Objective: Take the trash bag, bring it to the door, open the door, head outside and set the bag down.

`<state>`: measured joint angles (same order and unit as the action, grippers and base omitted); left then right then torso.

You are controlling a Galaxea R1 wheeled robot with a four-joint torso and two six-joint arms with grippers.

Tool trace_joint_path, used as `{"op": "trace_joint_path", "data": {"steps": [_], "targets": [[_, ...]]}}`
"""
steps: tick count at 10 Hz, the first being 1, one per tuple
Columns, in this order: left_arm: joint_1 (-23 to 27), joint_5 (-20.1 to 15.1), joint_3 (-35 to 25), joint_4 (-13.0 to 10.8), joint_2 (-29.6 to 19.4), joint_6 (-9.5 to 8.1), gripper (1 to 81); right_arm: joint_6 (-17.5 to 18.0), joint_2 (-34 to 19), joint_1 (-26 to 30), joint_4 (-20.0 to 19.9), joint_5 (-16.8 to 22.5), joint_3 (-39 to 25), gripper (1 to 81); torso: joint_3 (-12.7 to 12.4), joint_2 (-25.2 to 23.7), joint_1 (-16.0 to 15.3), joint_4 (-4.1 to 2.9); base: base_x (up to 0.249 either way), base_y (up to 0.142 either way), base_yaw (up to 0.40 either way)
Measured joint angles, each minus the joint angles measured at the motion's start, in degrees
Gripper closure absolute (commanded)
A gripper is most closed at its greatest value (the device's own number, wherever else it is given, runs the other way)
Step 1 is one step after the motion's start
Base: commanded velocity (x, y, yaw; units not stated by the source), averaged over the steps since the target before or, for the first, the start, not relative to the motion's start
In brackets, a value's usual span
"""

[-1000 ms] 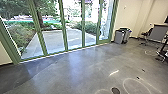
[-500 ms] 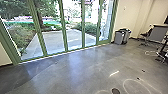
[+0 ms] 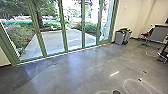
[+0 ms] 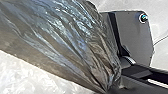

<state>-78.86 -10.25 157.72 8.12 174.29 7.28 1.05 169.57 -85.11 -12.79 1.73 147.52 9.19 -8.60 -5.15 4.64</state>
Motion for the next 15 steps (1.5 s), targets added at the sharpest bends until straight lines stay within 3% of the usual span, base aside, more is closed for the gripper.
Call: {"op": "trace_joint_path", "data": {"steps": [7,15], "targets": [[0.3,0.0,0.18,0.0,0.02,0.02,81.1,0.0,-0.02,0.02,0.02,-0.05,0.0,1.0,0.0,0.0,0.0,0.0,0.117,-0.057,0.0],[0.2,0.04,0.09,0.0,0.13,0.02,81.1,0.0,0.0,-0.11,0.02,0.17,0.15,1.0,0.0,0.0,0.05,0.0,0.139,0.0,0.0]]}}
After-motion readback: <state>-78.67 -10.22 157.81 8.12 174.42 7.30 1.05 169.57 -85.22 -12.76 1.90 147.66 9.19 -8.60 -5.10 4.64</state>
